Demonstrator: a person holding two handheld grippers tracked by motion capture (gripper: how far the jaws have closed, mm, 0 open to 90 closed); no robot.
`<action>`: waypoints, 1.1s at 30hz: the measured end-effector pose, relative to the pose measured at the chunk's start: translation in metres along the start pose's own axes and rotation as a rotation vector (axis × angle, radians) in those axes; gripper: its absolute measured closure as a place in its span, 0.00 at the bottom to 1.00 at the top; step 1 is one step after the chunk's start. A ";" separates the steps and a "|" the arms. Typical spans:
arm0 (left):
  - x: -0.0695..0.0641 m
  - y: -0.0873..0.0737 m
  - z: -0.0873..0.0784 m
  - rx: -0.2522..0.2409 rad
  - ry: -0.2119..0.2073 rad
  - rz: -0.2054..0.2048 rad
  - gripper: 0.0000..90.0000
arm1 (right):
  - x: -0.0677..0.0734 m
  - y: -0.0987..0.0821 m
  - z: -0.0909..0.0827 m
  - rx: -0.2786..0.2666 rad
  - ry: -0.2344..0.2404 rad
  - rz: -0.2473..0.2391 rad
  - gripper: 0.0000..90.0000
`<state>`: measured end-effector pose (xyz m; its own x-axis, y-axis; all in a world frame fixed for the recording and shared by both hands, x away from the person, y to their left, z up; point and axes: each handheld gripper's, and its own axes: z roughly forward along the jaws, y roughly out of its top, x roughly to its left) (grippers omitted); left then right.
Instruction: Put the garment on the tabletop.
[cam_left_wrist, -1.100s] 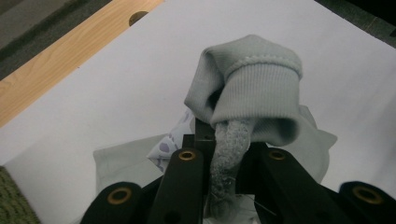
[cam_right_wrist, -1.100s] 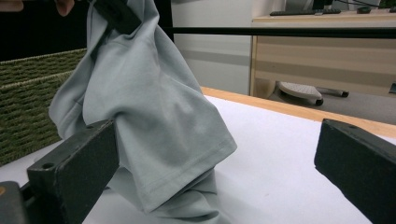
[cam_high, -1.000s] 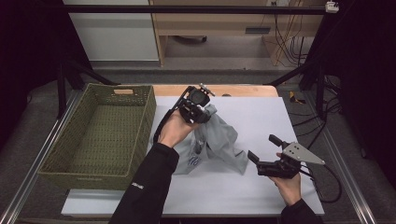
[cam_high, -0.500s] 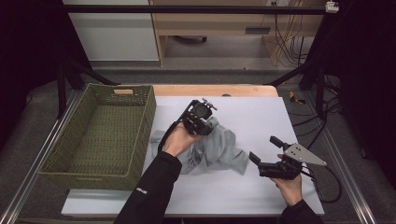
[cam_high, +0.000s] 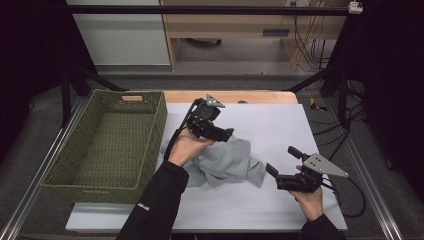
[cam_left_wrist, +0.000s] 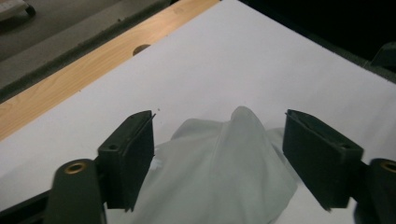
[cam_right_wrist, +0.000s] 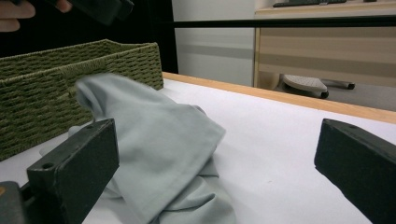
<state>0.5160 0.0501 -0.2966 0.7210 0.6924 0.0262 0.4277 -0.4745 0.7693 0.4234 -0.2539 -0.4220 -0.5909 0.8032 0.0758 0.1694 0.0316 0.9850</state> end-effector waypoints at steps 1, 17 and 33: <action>0.001 -0.003 -0.004 -0.024 0.010 -0.001 0.20 | 0.000 0.000 0.000 0.000 -0.001 0.000 0.01; 0.010 -0.080 -0.029 -0.372 -0.037 -0.093 0.11 | -0.003 -0.001 0.001 0.008 -0.009 0.018 0.00; -0.003 -0.136 -0.028 -0.479 -0.013 -0.092 0.09 | -0.007 -0.002 0.000 0.006 -0.016 0.020 0.01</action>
<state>0.4404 0.1282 -0.3832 0.7001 0.7115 -0.0608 0.1929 -0.1064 0.9754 0.4269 -0.2598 -0.4240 -0.5749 0.8129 0.0925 0.1857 0.0195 0.9824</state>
